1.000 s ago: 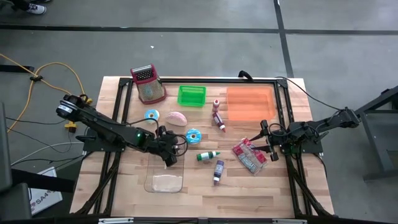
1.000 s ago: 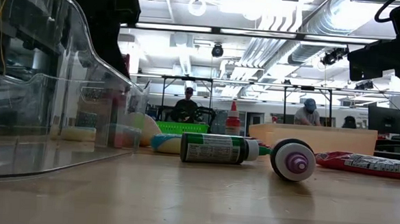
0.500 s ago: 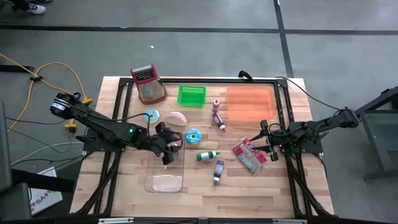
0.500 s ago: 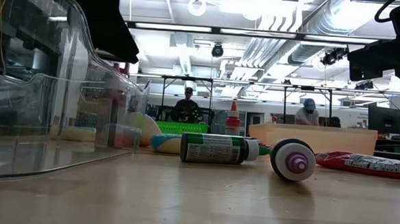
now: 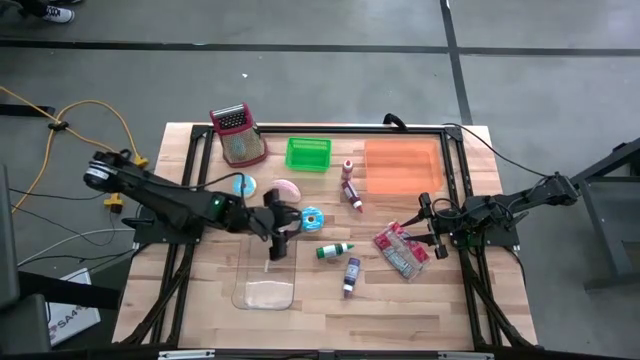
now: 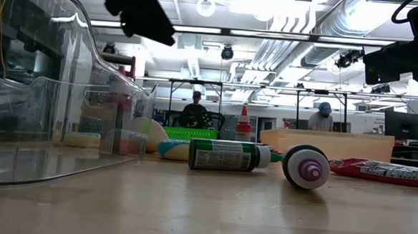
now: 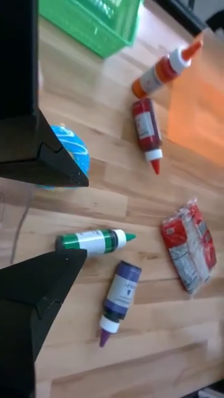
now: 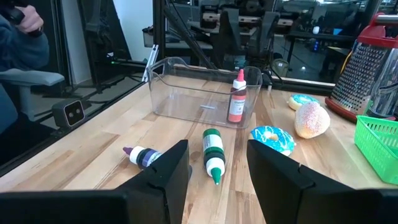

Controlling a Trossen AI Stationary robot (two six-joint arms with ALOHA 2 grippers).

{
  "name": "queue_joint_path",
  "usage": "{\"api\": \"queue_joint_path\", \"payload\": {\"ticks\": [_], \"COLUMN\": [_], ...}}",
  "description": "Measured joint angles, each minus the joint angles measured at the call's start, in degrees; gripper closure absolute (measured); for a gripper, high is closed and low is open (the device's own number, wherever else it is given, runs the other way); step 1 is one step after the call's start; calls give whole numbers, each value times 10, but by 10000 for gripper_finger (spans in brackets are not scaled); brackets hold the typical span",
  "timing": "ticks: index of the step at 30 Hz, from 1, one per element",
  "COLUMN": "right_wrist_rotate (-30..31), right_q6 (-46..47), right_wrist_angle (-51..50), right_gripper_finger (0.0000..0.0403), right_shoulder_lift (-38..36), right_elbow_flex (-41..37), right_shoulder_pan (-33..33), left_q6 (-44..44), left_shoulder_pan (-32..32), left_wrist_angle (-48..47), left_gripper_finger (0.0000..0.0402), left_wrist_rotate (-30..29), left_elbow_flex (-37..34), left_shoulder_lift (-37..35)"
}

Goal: Pick & Place Food Item
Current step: Put the green food coloring bottle into the transparent bin

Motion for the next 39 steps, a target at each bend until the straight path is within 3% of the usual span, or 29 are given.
{"api": "queue_joint_path", "payload": {"ticks": [15,25,39], "right_wrist_rotate": [0,0,0], "right_q6": [0,0,0], "right_wrist_angle": [0,-3,0], "right_gripper_finger": [251,251,251], "right_shoulder_lift": [0,11,23], "right_elbow_flex": [0,0,0], "right_shoulder_pan": [0,0,0], "left_q6": [72,99,100], "left_shoulder_pan": [66,83,84], "left_wrist_angle": [-54,-103,-137], "left_gripper_finger": [236,236,236], "left_wrist_rotate": [135,181,227], "left_elbow_flex": [151,258,317], "left_shoulder_lift": [167,282,362]}}
